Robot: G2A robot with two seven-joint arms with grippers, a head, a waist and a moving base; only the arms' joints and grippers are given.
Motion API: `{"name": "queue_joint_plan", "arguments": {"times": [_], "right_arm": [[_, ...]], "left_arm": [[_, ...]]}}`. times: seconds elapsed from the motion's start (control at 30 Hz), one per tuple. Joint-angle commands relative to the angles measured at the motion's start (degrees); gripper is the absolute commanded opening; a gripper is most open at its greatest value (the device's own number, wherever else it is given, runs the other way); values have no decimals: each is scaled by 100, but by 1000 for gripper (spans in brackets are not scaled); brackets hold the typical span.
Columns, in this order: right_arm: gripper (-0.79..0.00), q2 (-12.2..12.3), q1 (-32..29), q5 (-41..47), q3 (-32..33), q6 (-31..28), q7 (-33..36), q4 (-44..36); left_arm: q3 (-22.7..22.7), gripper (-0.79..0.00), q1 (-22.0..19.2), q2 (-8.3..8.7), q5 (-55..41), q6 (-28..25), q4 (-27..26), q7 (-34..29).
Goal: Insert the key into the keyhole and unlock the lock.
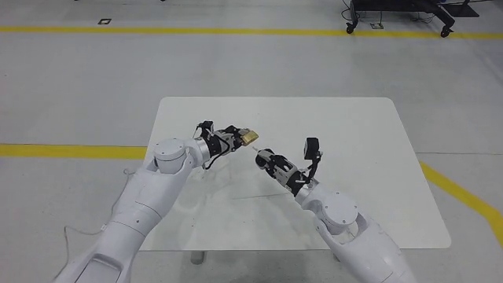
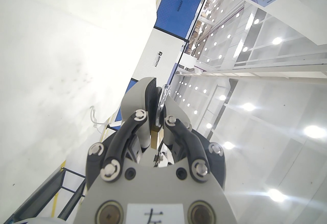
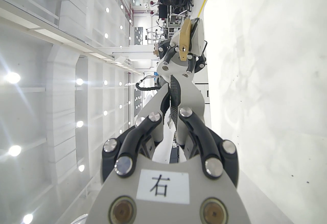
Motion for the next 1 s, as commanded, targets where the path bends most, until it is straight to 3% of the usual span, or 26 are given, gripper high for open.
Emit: {"name": "queue_joint_plan", "arguments": {"times": [0.0,0.37,0.97], "right_arm": [[-785,-16,39,21,-34,52,6,37],[-785,-104,105,-108,-68,161,-522,141],[-785,-211,222,-190,-58,496,-734,291]], "left_arm": [[9,-785,4,-4,34,-8,-7,-35],[11,-785,12,-35,160,-32,0,-53],[27,-785,-5,-96,319,-40,55,-11]]}}
